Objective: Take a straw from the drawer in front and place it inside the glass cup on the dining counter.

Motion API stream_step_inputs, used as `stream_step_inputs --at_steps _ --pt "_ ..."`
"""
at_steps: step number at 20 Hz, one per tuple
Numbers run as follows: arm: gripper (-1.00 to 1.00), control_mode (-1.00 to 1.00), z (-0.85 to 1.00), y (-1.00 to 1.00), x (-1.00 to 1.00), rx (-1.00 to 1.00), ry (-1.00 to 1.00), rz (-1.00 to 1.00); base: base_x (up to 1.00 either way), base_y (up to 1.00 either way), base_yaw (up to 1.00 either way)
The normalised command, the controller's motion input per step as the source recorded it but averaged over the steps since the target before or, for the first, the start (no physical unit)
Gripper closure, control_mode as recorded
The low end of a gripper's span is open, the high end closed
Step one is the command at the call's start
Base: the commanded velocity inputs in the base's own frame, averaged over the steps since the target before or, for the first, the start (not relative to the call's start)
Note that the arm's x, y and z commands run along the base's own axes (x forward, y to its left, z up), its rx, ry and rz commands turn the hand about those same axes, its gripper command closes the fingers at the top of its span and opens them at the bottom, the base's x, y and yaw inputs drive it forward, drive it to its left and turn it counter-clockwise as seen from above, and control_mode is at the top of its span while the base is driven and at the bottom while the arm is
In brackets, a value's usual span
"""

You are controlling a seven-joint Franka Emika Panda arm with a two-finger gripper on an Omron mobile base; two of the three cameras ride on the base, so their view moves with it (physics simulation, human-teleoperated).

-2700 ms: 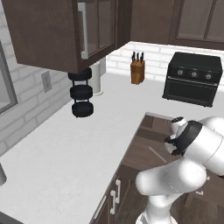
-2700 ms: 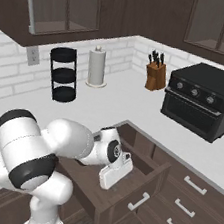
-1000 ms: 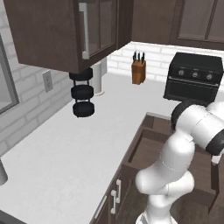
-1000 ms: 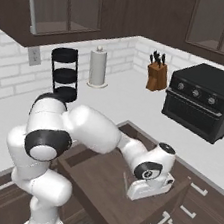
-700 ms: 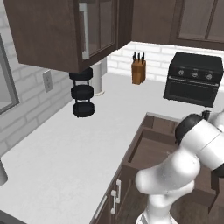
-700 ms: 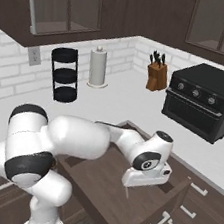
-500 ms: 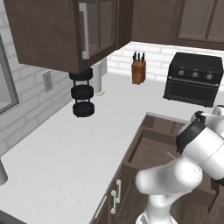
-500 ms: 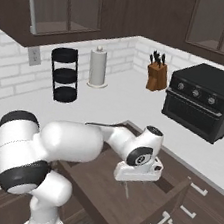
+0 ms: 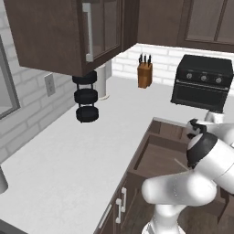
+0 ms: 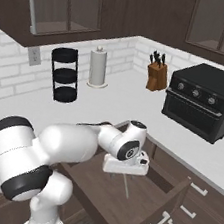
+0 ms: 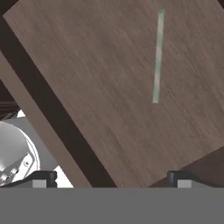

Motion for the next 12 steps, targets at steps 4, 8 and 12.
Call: stream_step_inputs --at_steps 4,8,12 --pt "-1.00 -1.00 -0.16 0.20 0.20 0.00 0.00 -0.05 0.00 0.00 0.00" --pt "-1.00 -1.00 -0.18 0.24 0.25 0.00 0.00 -0.07 0.00 0.00 0.00" --pt "-1.00 -1.00 -0.11 0.03 0.27 0.00 0.00 -0.07 0.00 0.00 0.00"
